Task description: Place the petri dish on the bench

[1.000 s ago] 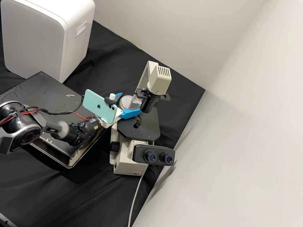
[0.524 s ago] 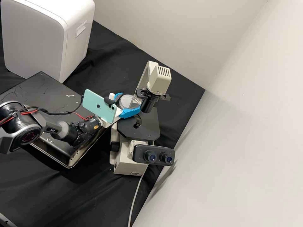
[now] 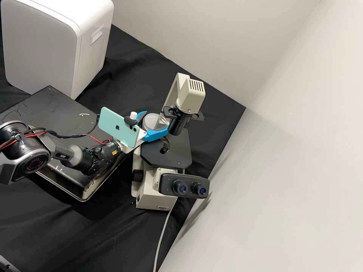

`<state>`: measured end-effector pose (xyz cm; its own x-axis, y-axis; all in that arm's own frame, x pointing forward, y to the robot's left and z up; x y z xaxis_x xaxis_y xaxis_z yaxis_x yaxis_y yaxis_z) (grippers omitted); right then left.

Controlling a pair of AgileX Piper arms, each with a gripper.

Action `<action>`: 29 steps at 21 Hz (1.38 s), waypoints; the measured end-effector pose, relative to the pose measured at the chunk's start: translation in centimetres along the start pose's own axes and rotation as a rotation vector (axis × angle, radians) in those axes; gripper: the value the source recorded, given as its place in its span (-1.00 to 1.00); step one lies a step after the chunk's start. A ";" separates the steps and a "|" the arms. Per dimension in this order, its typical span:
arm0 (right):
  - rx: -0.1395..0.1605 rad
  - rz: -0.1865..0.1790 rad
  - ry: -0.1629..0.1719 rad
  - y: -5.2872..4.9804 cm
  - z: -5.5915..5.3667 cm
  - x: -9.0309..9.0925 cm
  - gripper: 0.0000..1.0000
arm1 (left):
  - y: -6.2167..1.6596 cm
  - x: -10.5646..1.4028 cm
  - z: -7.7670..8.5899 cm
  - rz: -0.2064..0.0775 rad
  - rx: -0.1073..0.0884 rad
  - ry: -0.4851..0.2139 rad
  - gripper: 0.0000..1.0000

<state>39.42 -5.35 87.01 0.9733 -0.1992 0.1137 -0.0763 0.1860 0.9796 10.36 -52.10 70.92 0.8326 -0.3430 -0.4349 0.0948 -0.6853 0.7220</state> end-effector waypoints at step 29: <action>0.167 -0.030 0.051 0.1 -3.5 -10.7 -1.00 | -0.08 0.1 -0.2 0.000 0.002 0.016 1.00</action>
<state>29.79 0.15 85.31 0.9852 -0.1519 0.0797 -0.0779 0.0179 0.9968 10.56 -51.97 70.90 0.8410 -0.3325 -0.4267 0.0943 -0.6866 0.7209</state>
